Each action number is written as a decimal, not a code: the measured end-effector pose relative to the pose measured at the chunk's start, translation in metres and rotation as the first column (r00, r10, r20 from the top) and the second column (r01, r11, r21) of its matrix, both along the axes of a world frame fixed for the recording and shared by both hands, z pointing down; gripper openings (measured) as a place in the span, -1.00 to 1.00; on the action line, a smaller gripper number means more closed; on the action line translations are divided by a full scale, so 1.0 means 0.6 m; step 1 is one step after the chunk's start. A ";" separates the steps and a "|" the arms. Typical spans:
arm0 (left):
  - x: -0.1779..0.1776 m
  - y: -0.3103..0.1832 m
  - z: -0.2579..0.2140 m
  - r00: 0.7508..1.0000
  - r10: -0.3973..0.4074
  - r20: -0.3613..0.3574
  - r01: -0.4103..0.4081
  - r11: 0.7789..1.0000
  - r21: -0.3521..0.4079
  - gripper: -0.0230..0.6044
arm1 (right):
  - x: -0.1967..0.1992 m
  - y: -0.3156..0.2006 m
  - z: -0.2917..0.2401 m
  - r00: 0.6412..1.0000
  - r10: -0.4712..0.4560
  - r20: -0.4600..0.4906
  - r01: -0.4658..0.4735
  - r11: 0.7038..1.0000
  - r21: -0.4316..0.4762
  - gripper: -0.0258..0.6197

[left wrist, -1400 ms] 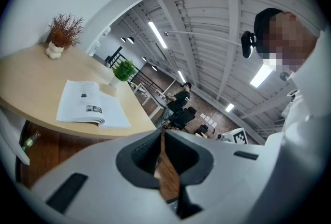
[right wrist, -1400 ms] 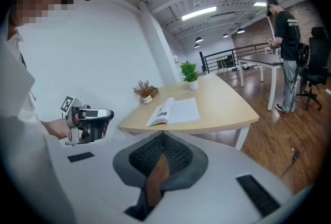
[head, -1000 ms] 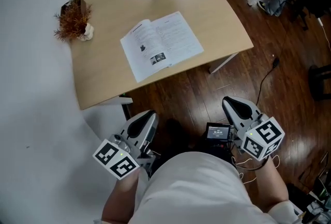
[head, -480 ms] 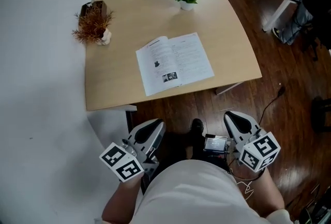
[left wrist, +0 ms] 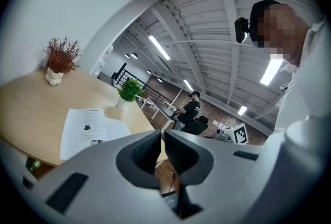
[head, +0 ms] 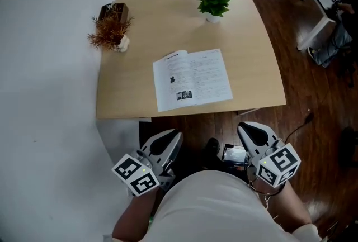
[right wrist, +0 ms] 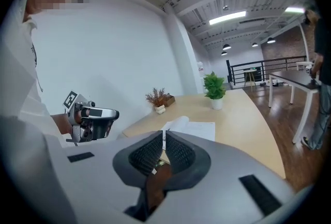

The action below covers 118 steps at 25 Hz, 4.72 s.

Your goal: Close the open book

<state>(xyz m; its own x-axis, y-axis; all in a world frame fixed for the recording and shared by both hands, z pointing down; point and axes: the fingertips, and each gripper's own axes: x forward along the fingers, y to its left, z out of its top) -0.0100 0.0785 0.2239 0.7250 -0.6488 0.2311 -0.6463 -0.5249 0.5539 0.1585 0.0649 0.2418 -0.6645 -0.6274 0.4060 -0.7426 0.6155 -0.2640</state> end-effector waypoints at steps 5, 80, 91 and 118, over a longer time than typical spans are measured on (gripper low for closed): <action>-0.009 -0.009 0.008 1.000 -0.029 -0.003 0.029 0.999 -0.022 -0.93 | -0.003 -0.015 0.008 1.000 -0.018 -0.007 0.018 1.000 -0.018 -0.92; -0.176 -0.089 0.371 0.998 -0.063 0.003 0.059 0.929 -0.366 -0.93 | -0.443 -0.132 0.378 0.189 -0.524 -0.830 0.787 0.587 -0.191 -0.75; -0.170 -0.089 0.369 0.998 -0.056 -0.012 0.048 0.931 -0.361 -0.93 | -0.443 -0.128 0.384 0.180 -0.514 -0.839 0.783 0.591 -0.194 -0.75; -0.170 -0.091 0.370 0.998 -0.050 -0.025 0.038 0.930 -0.365 -0.93 | -0.449 -0.136 0.380 0.189 -0.501 -0.845 0.777 0.602 -0.183 -0.88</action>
<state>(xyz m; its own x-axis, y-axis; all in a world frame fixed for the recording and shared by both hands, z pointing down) -0.1118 0.0241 0.4461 0.7088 -0.5558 0.4344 -0.6423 -0.2540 0.7231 -0.1108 -0.0168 0.4696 -0.3702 -0.2974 0.8801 0.1796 0.9066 0.3819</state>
